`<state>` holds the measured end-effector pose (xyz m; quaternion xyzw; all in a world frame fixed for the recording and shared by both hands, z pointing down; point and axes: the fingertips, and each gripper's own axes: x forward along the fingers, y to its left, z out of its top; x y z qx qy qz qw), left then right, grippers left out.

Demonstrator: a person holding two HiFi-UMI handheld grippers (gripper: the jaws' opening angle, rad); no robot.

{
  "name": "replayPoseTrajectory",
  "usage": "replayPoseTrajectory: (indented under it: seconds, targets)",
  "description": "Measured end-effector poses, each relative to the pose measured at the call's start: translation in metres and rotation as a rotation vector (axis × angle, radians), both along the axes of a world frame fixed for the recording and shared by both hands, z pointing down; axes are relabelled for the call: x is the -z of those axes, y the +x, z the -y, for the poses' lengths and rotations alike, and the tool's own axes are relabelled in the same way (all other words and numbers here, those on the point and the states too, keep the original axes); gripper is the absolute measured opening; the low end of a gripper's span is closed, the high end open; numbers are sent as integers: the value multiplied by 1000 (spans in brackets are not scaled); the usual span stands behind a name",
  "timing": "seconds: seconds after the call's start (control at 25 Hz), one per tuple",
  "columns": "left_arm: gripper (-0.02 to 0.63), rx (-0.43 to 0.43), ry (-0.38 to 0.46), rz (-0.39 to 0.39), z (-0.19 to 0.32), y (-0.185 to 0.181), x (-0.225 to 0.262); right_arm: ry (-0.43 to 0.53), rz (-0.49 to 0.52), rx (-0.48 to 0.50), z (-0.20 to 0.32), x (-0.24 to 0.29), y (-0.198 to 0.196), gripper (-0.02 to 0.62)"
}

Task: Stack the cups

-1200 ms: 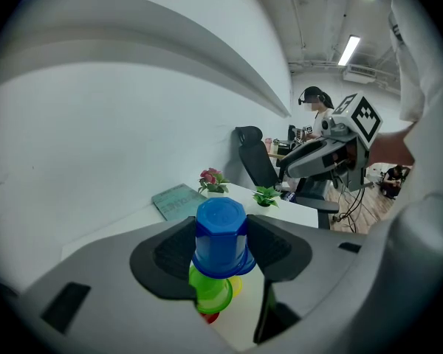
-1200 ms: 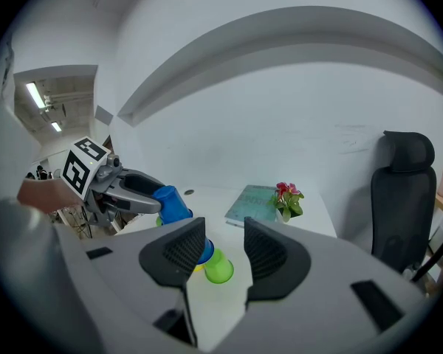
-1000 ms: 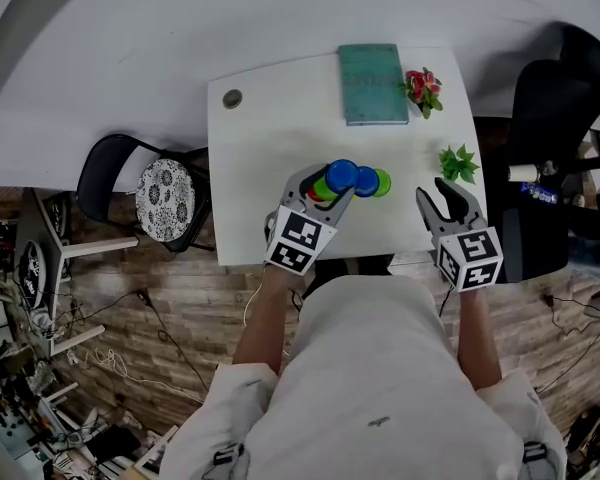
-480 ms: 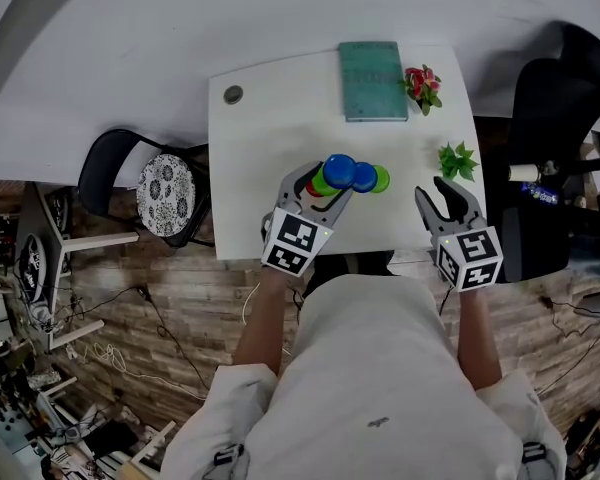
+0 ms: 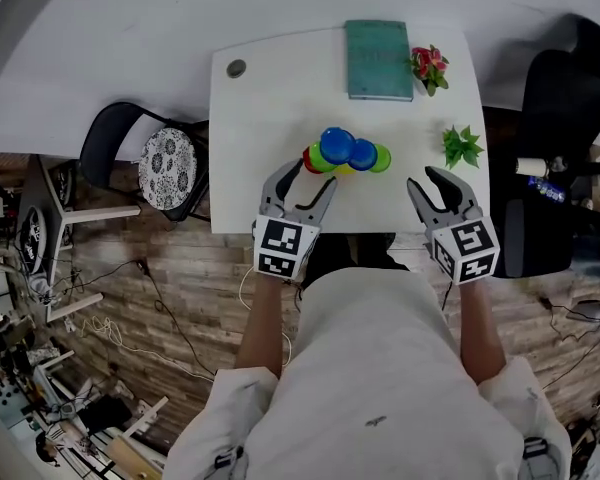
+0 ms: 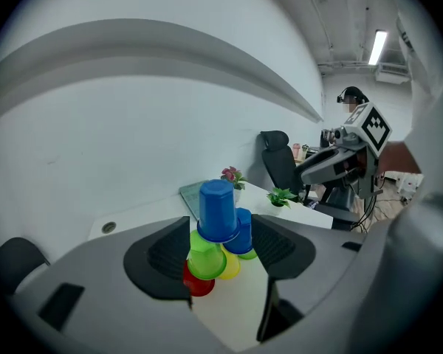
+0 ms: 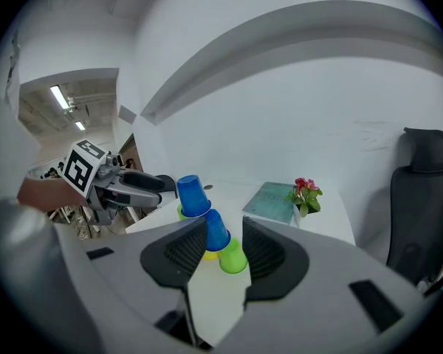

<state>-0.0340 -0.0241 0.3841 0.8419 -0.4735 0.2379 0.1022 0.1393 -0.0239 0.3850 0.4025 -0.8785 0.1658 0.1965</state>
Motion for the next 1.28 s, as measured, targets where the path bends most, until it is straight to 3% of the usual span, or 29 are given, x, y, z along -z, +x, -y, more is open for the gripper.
replayPoseTrajectory:
  seconds: [0.32, 0.64, 1.04, 1.28]
  targets:
    - [223, -19, 19, 65, -22, -1, -3, 29, -6, 22, -9, 8, -15, 137]
    - [119, -35, 40, -28, -30, -21, 12, 62, -19, -13, -23, 23, -40, 99]
    - [43, -145, 29, -144, -61, -30, 26, 100, -49, -68, -69, 41, -77, 15]
    - [22, -204, 11, -208, -84, -28, 34, 124, -39, -91, -95, 52, -96, 6]
